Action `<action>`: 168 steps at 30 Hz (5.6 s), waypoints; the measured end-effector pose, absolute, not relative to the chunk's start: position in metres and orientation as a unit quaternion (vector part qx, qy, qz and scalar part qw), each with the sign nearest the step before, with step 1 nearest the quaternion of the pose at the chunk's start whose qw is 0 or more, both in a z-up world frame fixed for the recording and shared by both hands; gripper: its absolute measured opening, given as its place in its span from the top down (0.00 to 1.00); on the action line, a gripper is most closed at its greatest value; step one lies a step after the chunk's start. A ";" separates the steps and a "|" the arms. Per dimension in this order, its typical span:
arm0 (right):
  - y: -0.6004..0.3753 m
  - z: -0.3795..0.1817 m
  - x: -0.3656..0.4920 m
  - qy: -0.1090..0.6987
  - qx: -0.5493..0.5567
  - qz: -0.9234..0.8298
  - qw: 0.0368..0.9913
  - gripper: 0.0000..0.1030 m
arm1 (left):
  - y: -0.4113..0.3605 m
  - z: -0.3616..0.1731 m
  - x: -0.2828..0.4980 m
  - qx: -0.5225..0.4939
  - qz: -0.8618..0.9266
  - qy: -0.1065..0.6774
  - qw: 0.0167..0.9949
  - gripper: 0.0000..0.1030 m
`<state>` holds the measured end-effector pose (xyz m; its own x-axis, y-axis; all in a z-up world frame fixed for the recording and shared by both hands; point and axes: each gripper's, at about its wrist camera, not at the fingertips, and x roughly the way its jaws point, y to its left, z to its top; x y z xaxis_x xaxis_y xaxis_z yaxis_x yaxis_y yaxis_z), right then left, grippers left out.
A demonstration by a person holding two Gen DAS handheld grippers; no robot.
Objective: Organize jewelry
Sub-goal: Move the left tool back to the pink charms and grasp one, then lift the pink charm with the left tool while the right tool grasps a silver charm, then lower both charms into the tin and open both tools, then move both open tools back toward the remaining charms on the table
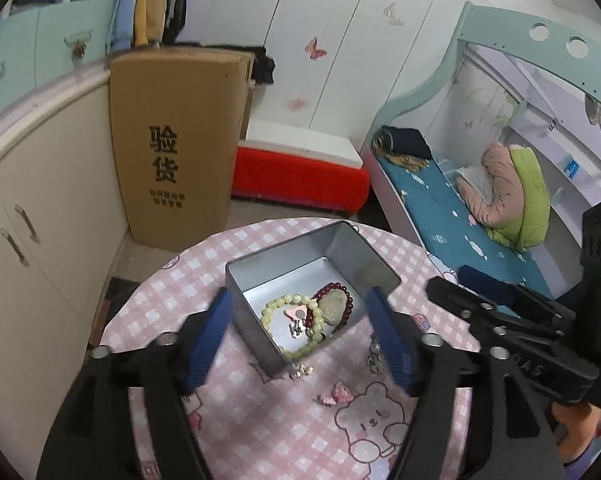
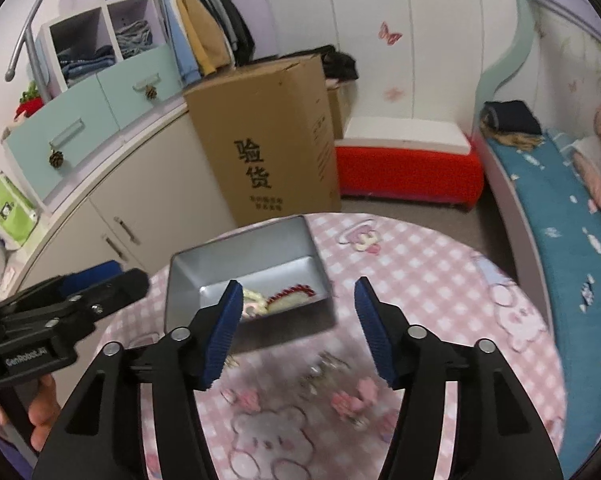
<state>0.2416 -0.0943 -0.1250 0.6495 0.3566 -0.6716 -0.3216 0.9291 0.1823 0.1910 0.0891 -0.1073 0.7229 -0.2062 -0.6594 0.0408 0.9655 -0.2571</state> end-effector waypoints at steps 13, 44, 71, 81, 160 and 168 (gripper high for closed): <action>-0.158 -0.184 0.197 0.410 0.037 0.138 0.901 0.35 | 0.046 -0.154 0.152 -0.064 -0.054 0.384 0.919 0.29; -0.139 -0.229 0.215 0.447 0.012 0.161 0.880 0.35 | 0.018 -0.209 0.179 0.001 -0.058 0.443 0.894 0.87; -0.130 -0.206 0.188 0.418 -0.014 0.177 0.891 0.87 | 0.050 -0.177 0.151 -0.082 -0.133 0.424 0.892 0.87; -0.132 -0.143 0.195 0.367 0.018 0.201 0.908 0.87 | 0.051 -0.126 0.158 -0.088 -0.175 0.377 0.905 0.87; -0.156 -0.152 0.190 0.367 0.033 0.139 0.919 0.35 | 0.067 -0.141 0.128 -0.074 -0.001 0.325 0.943 0.20; -0.158 -0.196 0.199 0.411 0.043 0.136 0.900 0.35 | 0.054 -0.185 0.150 -0.064 0.024 0.390 0.918 0.20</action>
<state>0.1990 -0.1580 -0.1962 0.6245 0.2814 -0.7285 -0.2099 0.9590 0.1905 0.1497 0.0540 -0.1855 0.6951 -0.0053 -0.7189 -0.0937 0.9908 -0.0980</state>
